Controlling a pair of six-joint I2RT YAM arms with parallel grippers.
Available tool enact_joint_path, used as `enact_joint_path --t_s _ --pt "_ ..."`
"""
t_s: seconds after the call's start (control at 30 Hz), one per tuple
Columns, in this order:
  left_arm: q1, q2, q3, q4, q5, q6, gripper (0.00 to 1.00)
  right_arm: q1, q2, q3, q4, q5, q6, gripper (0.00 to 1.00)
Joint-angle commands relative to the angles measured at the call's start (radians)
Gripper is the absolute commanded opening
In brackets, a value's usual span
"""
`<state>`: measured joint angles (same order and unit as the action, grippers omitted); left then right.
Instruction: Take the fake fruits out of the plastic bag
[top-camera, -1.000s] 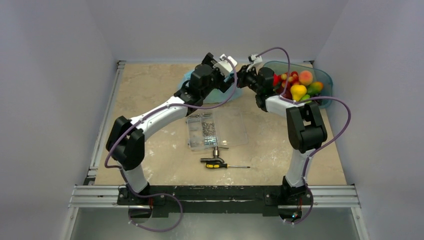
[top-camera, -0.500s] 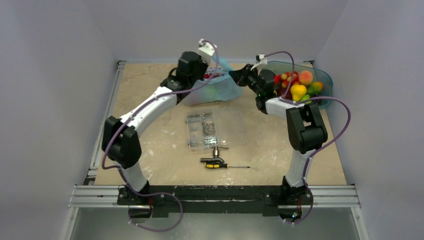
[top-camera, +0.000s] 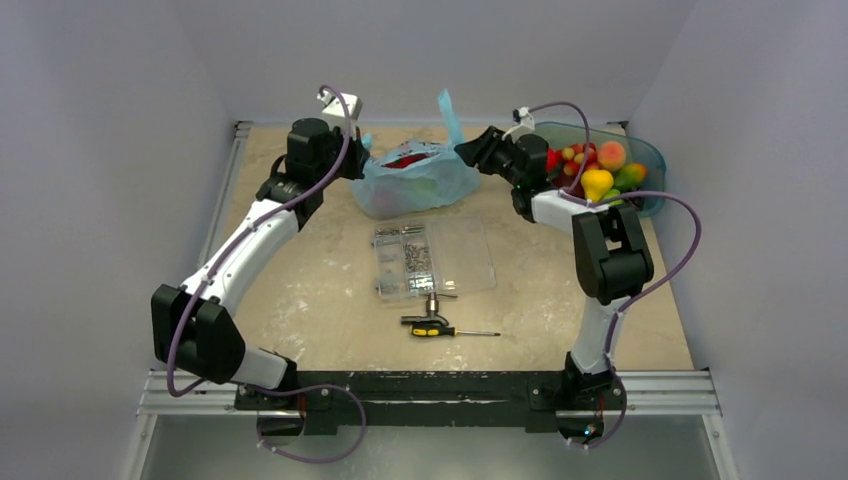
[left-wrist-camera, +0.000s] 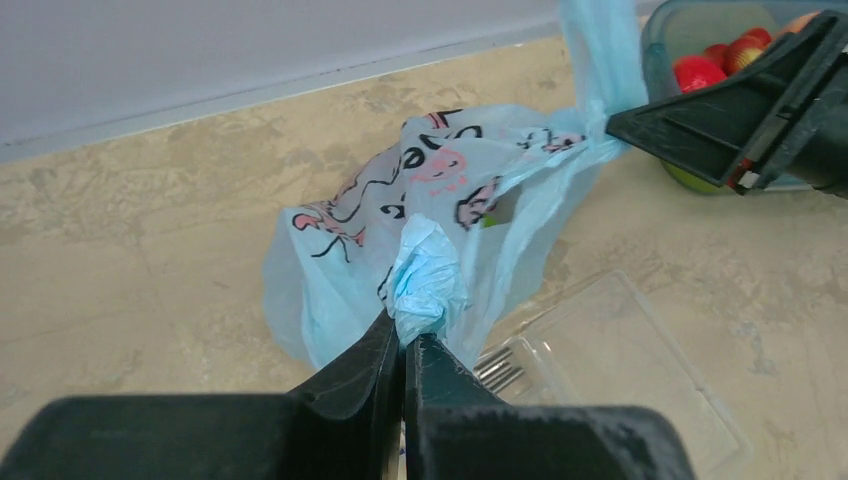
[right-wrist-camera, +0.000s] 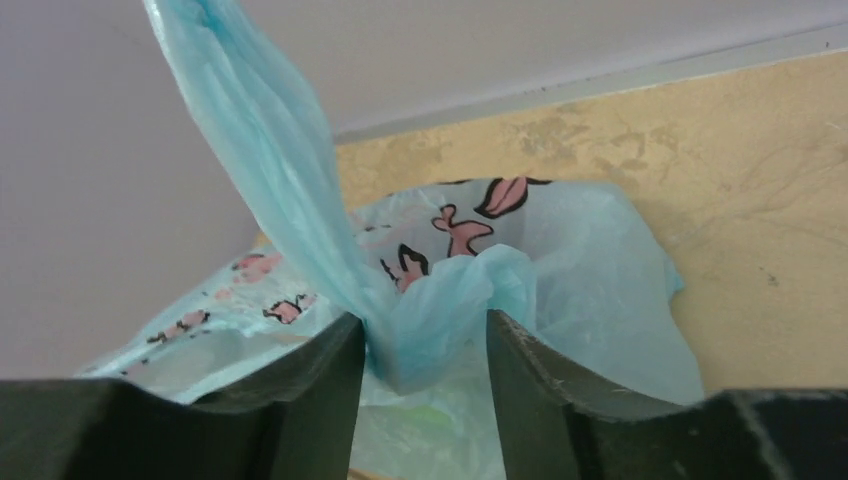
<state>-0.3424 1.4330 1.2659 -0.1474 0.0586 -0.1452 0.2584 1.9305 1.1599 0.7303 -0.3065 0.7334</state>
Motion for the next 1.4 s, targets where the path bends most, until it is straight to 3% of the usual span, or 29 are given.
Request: enact_joint_path --t_s 0.0,0.1,0.17,0.43,0.57,0.7,0.77,0.9,1.07,1.2,1.37 --pt "0.016 0.012 0.008 0.028 0.101 -0.077 0.0 0.066 -0.068 0.183 -0.388 0.064 -0.315 0.6" --pt "0.017 0.036 0.006 0.037 0.131 -0.102 0.0 0.138 -0.098 0.262 -0.539 0.212 -0.477 0.81" --pt "0.017 0.053 0.007 0.037 0.158 -0.119 0.0 0.177 -0.103 0.308 -0.582 0.296 -0.545 0.88" --pt "0.017 0.074 0.011 0.02 0.175 -0.119 0.0 0.278 -0.025 0.484 -0.603 0.406 -0.777 0.93" --pt "0.017 0.073 0.02 0.009 0.18 -0.114 0.0 0.301 0.056 0.598 -0.605 0.552 -0.786 0.91" --pt "0.017 0.094 0.066 -0.034 0.14 -0.119 0.0 0.301 0.137 0.74 -0.628 0.586 -0.773 0.7" --pt "0.019 0.12 0.107 -0.06 0.138 -0.144 0.0 0.301 0.167 0.784 -0.614 0.561 -0.773 0.43" --pt "0.023 0.178 0.23 -0.116 0.132 -0.191 0.0 0.298 0.21 0.869 -0.572 0.572 -0.751 0.0" --pt "0.051 0.274 0.503 -0.256 0.087 -0.26 0.0 0.28 0.279 1.064 -0.543 0.612 -0.747 0.0" --pt "0.117 0.328 0.685 -0.32 0.135 -0.342 0.0 0.239 0.327 1.241 -0.564 0.607 -0.714 0.0" --pt "0.196 0.328 0.804 -0.353 0.197 -0.369 0.0 0.168 0.273 1.229 -0.51 0.569 -0.646 0.0"
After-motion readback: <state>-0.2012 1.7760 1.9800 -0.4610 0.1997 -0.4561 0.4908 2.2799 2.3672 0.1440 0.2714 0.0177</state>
